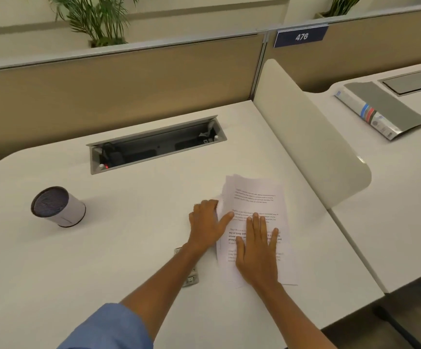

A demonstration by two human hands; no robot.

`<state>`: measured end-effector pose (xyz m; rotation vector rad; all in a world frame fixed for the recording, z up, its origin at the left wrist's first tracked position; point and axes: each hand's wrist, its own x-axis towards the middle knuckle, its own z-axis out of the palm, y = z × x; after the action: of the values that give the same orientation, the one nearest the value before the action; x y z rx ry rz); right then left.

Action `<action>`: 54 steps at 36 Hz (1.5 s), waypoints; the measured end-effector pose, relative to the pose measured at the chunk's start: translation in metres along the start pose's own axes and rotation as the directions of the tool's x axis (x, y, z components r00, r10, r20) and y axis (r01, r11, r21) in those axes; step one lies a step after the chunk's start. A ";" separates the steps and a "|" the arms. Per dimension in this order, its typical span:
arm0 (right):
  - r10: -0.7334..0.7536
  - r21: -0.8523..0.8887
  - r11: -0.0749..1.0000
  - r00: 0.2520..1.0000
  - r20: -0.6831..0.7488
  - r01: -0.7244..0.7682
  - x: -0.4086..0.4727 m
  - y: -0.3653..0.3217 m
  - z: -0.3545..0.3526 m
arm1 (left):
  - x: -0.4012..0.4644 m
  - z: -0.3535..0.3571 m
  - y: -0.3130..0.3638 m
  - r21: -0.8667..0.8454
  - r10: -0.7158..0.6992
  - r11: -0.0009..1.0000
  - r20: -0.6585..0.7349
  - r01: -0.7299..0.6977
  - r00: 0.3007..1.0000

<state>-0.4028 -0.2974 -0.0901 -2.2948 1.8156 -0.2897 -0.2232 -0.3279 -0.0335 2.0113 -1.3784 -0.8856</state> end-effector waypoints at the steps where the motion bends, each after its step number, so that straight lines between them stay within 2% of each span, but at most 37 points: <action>1: 0.000 0.008 1.000 1.000 0.000 0.000 0.000 0.000 0.000 | -0.005 0.001 0.005 -0.176 -0.052 0.983 0.007 0.052 0.999; 3: 0.001 0.020 1.000 1.000 0.005 -0.001 0.000 0.001 0.000 | -0.017 0.004 0.012 -0.409 -0.144 0.901 0.033 0.145 0.989; 4: 0.003 0.024 1.000 1.000 0.011 -0.003 0.000 0.002 0.000 | -0.021 0.007 0.013 -0.441 -0.166 0.883 0.030 0.162 0.986; 10: 0.006 0.088 0.996 1.000 0.011 -0.007 0.002 0.003 -0.001 | -0.027 0.021 0.007 -0.361 -0.205 0.912 0.006 0.194 0.979; 14: 0.062 0.311 0.949 0.998 -0.008 -0.056 0.007 0.009 -0.007 | -0.024 0.019 0.009 -0.370 -0.195 0.911 0.004 0.183 0.981; 16: 0.177 0.452 0.883 0.981 -0.078 -0.124 0.011 0.013 -0.021 | -0.025 0.017 0.011 -0.373 -0.200 0.909 -0.001 0.185 0.980; 18: 0.327 0.542 0.816 0.933 -0.147 -0.201 0.016 0.020 -0.038 | -0.027 0.016 0.014 -0.391 -0.213 0.899 0.004 0.197 0.977; 20: 0.480 0.620 0.711 0.873 -0.084 -0.332 0.023 0.033 -0.052 | -0.028 0.014 0.015 -0.402 -0.209 0.895 0.002 0.193 0.978; 22: 0.557 0.676 0.603 0.830 0.023 -0.423 0.029 0.045 -0.063 | -0.031 0.008 0.018 -0.427 -0.179 0.890 -0.009 0.158 0.984; 24: 0.558 0.756 0.490 0.823 0.110 -0.434 0.032 0.053 -0.078 | -0.035 0.001 0.021 -0.461 -0.150 0.879 -0.022 0.123 0.988; 26: 0.527 0.835 0.332 0.820 0.223 -0.440 0.035 0.060 -0.095 | -0.037 -0.005 0.019 -0.486 -0.131 0.868 -0.030 0.100 0.991; 28: 0.430 0.865 0.172 0.826 0.365 -0.471 0.039 0.065 -0.108 | -0.038 -0.012 0.017 -0.504 -0.113 0.860 -0.028 0.083 0.993; 29: 0.359 0.864 0.134 0.836 0.414 -0.485 0.040 0.066 -0.112 | -0.039 -0.016 0.015 -0.514 -0.105 0.854 -0.022 0.078 0.994; 31: 0.248 0.858 0.142 0.857 0.451 -0.493 0.039 0.061 -0.121 | -0.041 -0.025 0.013 -0.525 -0.097 0.847 0.004 0.085 0.995; 35: 0.149 0.871 0.139 0.880 0.452 -0.471 0.040 0.034 -0.134 | -0.047 -0.043 0.009 -0.543 -0.089 0.834 0.051 0.102 0.995; 40: 0.061 0.860 0.229 0.888 0.455 -0.456 0.043 0.002 -0.139 | -0.059 -0.069 0.008 -0.571 -0.078 0.810 0.120 0.134 0.990; 44: 0.063 0.844 0.300 0.892 0.448 -0.445 0.044 -0.022 -0.143 | -0.069 -0.090 0.003 -0.565 -0.093 0.814 0.100 0.133 0.991; 49: 0.064 0.865 0.328 0.923 0.380 -0.379 0.041 -0.061 -0.152 | -0.085 -0.124 -0.002 -0.574 -0.108 0.815 -0.028 0.072 0.994; 54: 0.057 0.912 0.348 0.976 0.212 -0.219 0.027 -0.125 -0.165 | -0.110 -0.173 -0.007 -0.551 -0.083 0.832 -0.231 -0.060 0.970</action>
<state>-0.3258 -0.3010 0.1033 -1.2514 1.1846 -0.8508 -0.1151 -0.2099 0.0950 1.6064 -0.8407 -0.8809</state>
